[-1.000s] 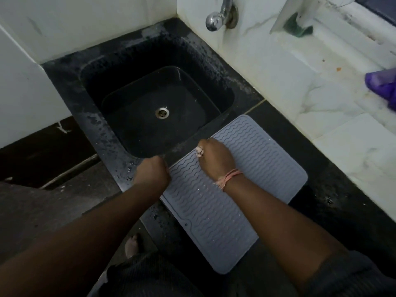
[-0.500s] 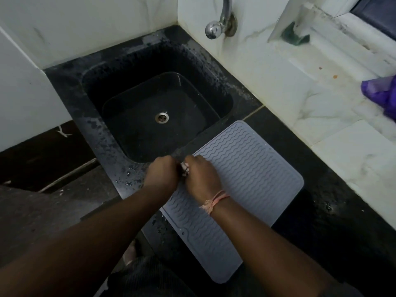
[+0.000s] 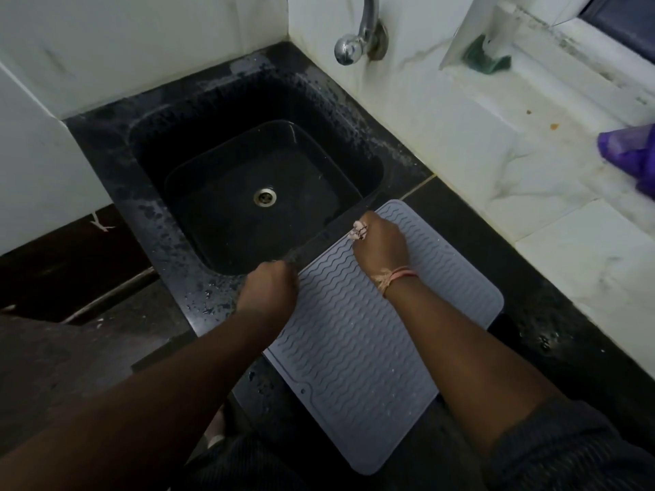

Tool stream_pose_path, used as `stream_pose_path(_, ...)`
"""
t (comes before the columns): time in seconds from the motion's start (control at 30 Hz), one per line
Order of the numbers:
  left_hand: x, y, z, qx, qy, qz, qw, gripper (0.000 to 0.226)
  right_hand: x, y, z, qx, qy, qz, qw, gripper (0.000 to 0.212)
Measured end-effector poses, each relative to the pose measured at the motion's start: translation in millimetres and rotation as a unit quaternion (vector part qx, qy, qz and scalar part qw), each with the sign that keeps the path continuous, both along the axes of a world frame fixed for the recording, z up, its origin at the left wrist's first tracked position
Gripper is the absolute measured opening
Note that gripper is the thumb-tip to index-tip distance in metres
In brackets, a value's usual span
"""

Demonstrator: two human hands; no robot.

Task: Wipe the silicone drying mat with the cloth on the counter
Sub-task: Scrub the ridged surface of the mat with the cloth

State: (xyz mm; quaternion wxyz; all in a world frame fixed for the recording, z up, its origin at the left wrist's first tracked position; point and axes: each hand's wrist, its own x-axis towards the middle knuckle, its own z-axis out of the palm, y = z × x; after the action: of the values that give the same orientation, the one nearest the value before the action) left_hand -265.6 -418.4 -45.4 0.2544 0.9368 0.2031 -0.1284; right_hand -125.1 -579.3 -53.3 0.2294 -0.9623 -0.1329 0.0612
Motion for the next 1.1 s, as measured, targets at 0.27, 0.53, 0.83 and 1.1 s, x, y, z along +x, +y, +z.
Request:
stream_pose_path(0.27, -3.2, -7.6, 2.0, 0.007, -0.071, -0.029, 0.997, 0.016, -86.0, 28.8, -11.1, 0.056, 0.023, 0.114, 0.992, 0.008)
stream_pose_path(0.53, 6.6, -4.0, -3.2, -0.001, -0.035, -0.033, 0.999, 0.013, -4.0, -8.1, -6.1, 0.016, -0.019, 0.079, 0.997, 0.007)
stream_pose_path(0.83, 15.1, -6.8, -3.5, -0.029, -0.028, -0.018, 0.999, 0.011, -2.3, -6.3, -1.1, 0.042, 0.016, 0.047, 0.998, 0.008)
stream_pose_path(1.1, 19.5, -7.8, -13.0, 0.003, -0.075, -0.066, 0.995, 0.015, -36.2, 6.5, -11.7, 0.054, 0.036, 0.115, 0.991, 0.01)
